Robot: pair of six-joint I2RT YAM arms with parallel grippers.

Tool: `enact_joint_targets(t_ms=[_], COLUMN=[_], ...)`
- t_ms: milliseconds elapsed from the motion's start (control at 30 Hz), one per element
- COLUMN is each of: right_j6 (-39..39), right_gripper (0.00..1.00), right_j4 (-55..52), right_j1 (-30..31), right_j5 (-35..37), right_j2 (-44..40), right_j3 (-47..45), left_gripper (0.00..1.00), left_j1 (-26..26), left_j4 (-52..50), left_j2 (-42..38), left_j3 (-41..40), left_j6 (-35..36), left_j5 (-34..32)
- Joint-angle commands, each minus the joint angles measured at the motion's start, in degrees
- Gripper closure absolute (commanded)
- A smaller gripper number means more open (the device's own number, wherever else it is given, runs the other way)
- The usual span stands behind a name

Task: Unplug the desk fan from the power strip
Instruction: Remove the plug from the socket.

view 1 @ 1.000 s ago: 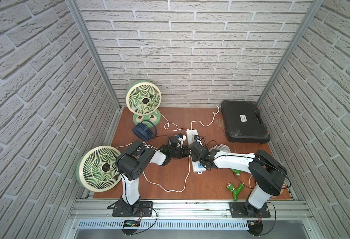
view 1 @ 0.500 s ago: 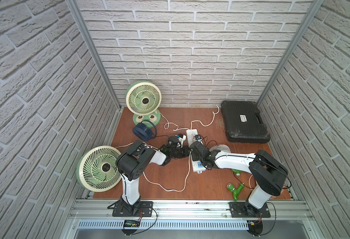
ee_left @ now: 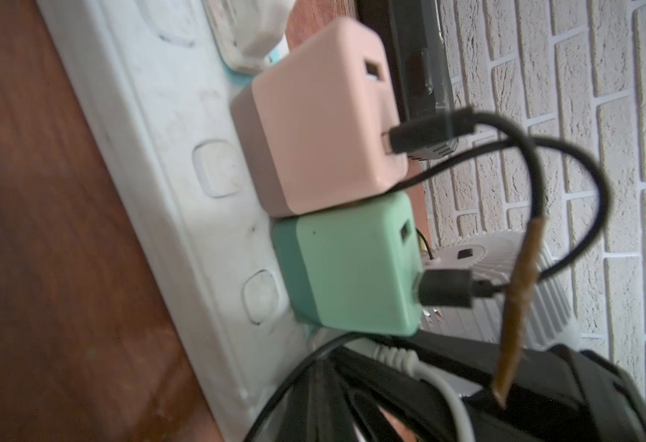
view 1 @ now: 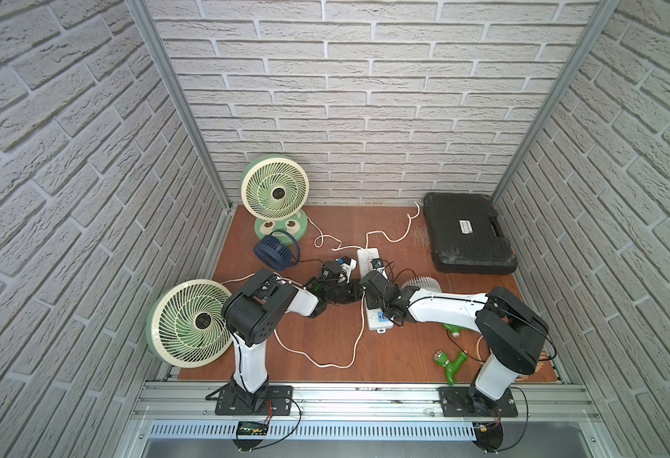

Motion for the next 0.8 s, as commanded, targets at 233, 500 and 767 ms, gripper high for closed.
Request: enact_joint_targets(t_ms=[233,500,767], right_j6=[1.18,4.54,2.57], right_gripper=[0.97,0.97,0.96], right_j4=[0.34,6.64,-0.45], right_j1=[0.17,-3.58,-1.29], right_j5=[-0.16,-6.84,-0.08], right_j2=[-1.73,-4.11,-2.46], right_j3=[1.08,-3.59,-0.01], left_gripper=[1.0,1.0,1.0], left_j1=[-0.07,0.01,-0.02], left_j4=[-3.24,-3.51,-4.02], left_j2=[1.42,1.54,1.44], left_j3=[0.47,0.55,0.76], left_j6=[0.73,0.8,0.83], left_j5=[-0.87,-0.88,-1.02])
